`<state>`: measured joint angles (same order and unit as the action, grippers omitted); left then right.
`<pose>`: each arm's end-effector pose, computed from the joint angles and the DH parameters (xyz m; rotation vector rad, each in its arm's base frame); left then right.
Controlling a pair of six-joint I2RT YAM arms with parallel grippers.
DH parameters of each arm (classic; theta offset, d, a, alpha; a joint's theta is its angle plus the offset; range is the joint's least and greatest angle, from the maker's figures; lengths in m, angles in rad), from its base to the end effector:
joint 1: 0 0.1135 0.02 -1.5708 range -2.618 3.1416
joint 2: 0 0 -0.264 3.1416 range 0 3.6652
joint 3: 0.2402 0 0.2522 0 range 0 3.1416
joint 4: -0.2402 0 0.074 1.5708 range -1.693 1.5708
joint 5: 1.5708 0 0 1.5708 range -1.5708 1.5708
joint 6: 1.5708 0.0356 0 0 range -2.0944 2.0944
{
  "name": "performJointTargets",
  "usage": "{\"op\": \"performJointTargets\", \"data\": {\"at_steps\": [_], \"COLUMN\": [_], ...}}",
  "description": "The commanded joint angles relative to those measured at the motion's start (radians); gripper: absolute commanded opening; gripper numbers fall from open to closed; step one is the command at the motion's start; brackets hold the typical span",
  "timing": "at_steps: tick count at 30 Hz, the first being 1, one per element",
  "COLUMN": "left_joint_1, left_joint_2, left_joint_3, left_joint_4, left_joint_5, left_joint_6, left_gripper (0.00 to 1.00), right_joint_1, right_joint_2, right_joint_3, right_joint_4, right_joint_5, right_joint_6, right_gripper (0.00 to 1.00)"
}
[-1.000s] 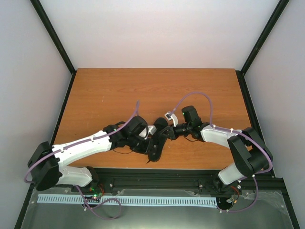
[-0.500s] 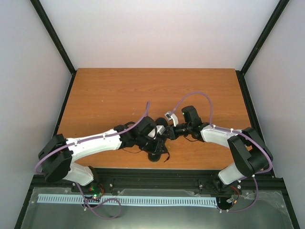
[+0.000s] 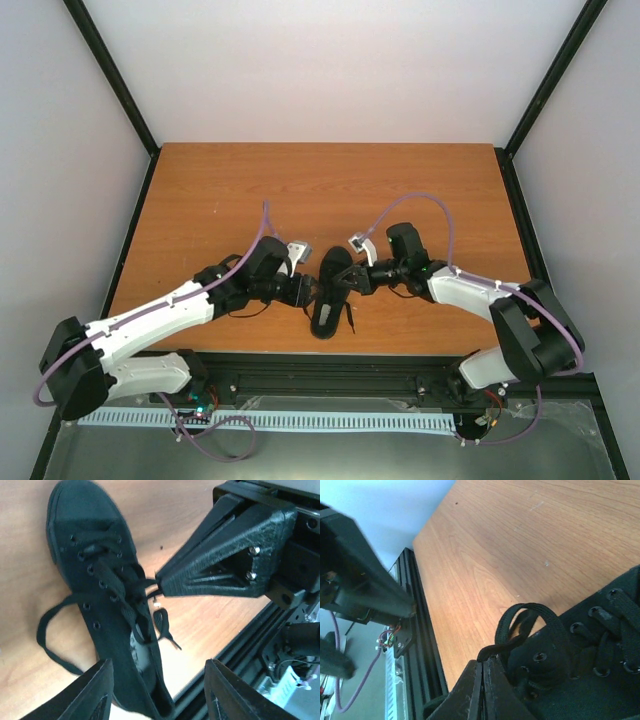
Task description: Tie the shoes
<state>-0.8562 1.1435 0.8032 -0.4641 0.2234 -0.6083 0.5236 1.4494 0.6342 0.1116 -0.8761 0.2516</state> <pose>0.1493 -0.1841 0.2502 0.4325 2.5325 -0.9058 0.2232 0.1604 0.1758 -0.8021 2.2004 1.3931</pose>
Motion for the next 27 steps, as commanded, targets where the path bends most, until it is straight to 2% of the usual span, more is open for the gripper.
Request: {"op": "performJointTargets", "data": {"at_steps": [1, 6, 9, 13, 19, 23, 27], "left_joint_1": [0.011, 0.021, 0.027, 0.041, 0.056, 0.071, 0.077], "left_joint_2": [-0.011, 0.065, 0.118, 0.158, 0.192, 0.215, 0.152], "left_joint_3": [-0.066, -0.065, -0.052, -0.054, -0.080, -0.084, -0.144], "left_joint_4": [0.271, 0.405, 0.429, 0.457, 0.500, 0.492, 0.532], "left_joint_5": [-0.014, 0.000, -0.005, 0.008, 0.053, 0.062, 0.055], "left_joint_6": [0.219, 0.331, 0.369, 0.400, 0.429, 0.467, 0.505], "left_gripper": [0.51, 0.45, 0.35, 0.30, 0.36, 0.45, 0.48], "right_joint_1": [0.006, 0.006, 0.006, 0.006, 0.005, 0.006, 0.005], "right_joint_2": [-0.063, -0.053, -0.045, -0.046, -0.047, -0.046, -0.044], "right_joint_3": [-0.039, -0.032, -0.032, -0.030, -0.029, -0.029, -0.027], "right_joint_4": [0.053, 0.034, 0.040, 0.041, 0.038, 0.039, 0.044], "right_joint_5": [-0.035, -0.036, -0.041, -0.047, -0.055, -0.057, -0.059], "right_joint_6": [-0.005, -0.014, -0.013, -0.013, -0.014, -0.014, -0.008], "right_gripper": [0.03, 0.03, 0.03, 0.03, 0.03, 0.03, 0.03]}}
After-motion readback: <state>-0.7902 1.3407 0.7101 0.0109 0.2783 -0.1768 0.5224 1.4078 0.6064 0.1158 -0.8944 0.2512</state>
